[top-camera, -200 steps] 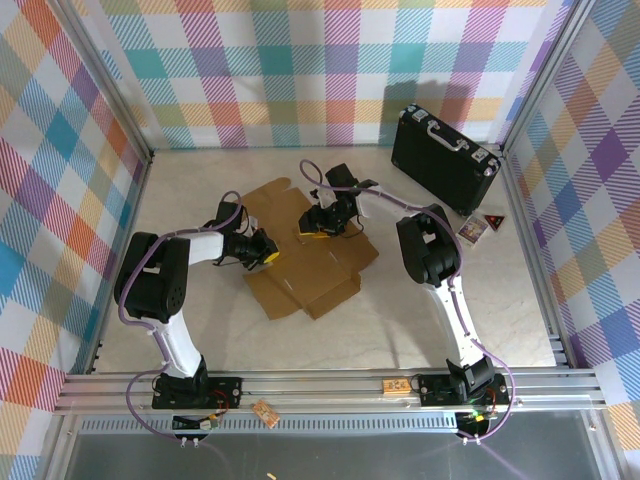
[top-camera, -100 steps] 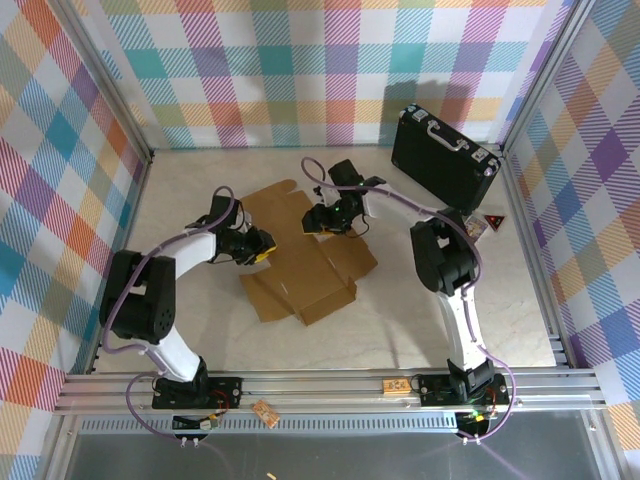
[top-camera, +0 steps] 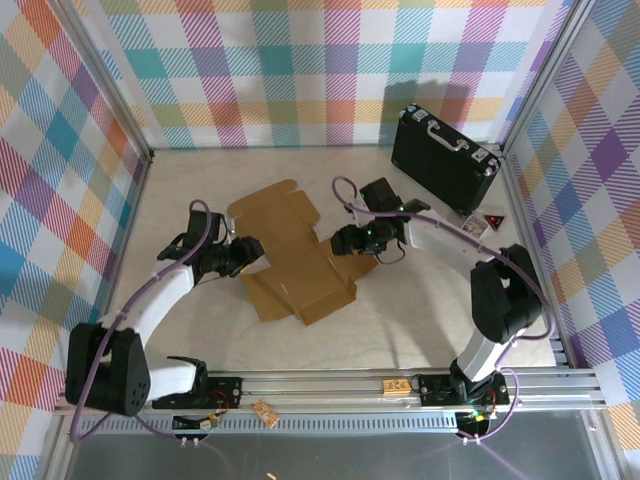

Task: Fold the paper box

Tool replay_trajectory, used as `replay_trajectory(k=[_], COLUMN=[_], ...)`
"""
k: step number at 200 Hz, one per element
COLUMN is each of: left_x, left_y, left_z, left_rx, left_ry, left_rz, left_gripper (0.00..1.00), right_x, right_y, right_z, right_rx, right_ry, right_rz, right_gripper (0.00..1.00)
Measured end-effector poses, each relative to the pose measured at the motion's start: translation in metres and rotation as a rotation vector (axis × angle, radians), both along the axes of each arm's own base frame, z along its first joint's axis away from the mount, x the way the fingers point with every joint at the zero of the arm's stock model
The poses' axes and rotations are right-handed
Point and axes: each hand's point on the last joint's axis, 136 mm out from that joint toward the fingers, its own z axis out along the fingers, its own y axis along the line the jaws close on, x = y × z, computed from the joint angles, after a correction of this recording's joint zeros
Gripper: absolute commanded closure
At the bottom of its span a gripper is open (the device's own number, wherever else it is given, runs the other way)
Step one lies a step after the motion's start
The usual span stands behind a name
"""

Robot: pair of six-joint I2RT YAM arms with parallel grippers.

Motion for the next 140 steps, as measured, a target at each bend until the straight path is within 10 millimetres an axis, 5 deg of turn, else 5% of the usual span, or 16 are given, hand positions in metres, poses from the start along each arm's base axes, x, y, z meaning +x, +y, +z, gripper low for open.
replay_trajectory(k=[41, 140], left_x=[-0.041, -0.073], left_y=[0.014, 0.014], left_z=[-0.012, -0.043], left_rx=[0.042, 0.031], left_ry=[0.002, 0.074], left_rz=[0.018, 0.027], left_gripper=[0.38, 0.34], right_x=[-0.027, 0.009], right_y=[-0.039, -0.055], right_z=[-0.035, -0.048], right_rx=[-0.134, -0.225], right_ry=[0.003, -0.081], right_rz=[-0.033, -0.101], right_gripper=[0.28, 0.22])
